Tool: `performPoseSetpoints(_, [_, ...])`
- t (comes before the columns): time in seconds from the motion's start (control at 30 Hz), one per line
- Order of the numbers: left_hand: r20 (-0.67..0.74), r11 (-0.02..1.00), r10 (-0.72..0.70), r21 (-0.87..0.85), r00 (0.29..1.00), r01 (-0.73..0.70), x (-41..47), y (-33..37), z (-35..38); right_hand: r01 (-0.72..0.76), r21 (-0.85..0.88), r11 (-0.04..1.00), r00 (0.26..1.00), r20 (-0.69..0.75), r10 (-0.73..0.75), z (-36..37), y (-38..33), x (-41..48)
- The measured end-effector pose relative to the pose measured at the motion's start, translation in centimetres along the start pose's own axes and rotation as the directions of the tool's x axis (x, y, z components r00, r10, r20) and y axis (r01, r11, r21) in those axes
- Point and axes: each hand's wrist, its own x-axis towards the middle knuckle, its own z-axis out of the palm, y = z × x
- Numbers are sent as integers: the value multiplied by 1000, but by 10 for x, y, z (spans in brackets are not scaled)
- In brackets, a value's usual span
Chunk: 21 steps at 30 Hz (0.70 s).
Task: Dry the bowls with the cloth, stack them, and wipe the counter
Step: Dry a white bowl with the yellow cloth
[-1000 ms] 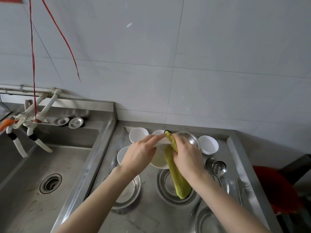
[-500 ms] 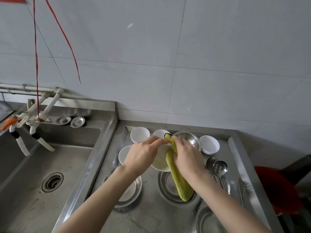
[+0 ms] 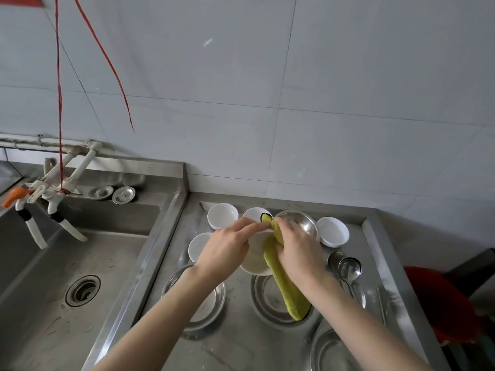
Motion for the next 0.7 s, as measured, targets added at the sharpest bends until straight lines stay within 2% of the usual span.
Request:
performPoseSetpoints(0.03, [8, 1000, -4, -16, 1000, 4, 0, 0, 0, 29, -31, 999, 999, -18, -29, 0, 0, -1])
performPoseSetpoints(0.1, [-36, 972, -156, -183, 987, 147, -2, 0, 2, -8, 14, 1000, 997, -80, 9, 2, 0, 0])
performPoseSetpoints(0.17, [-64, 893, -314, -361, 947, 271, -8, 2, 6, -134, 198, 971, 981, -112, 158, 1, 2, 3])
performPoseSetpoints(0.23, [-90, 876, -346, -386, 934, 288, -14, 8, 11, -290, 370, 883, 943, -49, 330, 1, 6, 5])
performPoseSetpoints(0.27, [-99, 884, -336, -376, 937, 277, -16, 9, 13, -331, 395, 857, 930, -19, 368, 2, 7, 5])
performPoseSetpoints(0.37, [-85, 928, -274, -284, 958, 240, -15, 7, 13, -290, 331, 898, 948, -27, 316, 2, 7, 2])
performPoseSetpoints(0.5, [-17, 1000, -13, 22, 1000, 14, -3, 5, 4, -90, 108, 990, 993, -65, 98, 0, 5, -3])
performPoseSetpoints(0.57, [17, 995, 61, 84, 998, -62, 1, 6, 1, -14, -7, 1000, 997, -76, 14, 1, 4, -6])
performPoseSetpoints(0.63, [-31, 999, -25, 20, 999, 25, 2, 3, 2, -48, 17, 999, 991, -121, 50, 3, 4, -5])
performPoseSetpoints(0.7, [-92, 955, -228, -216, 969, 204, 1, 4, 3, -168, 214, 962, 972, -125, 198, 3, 7, -3])
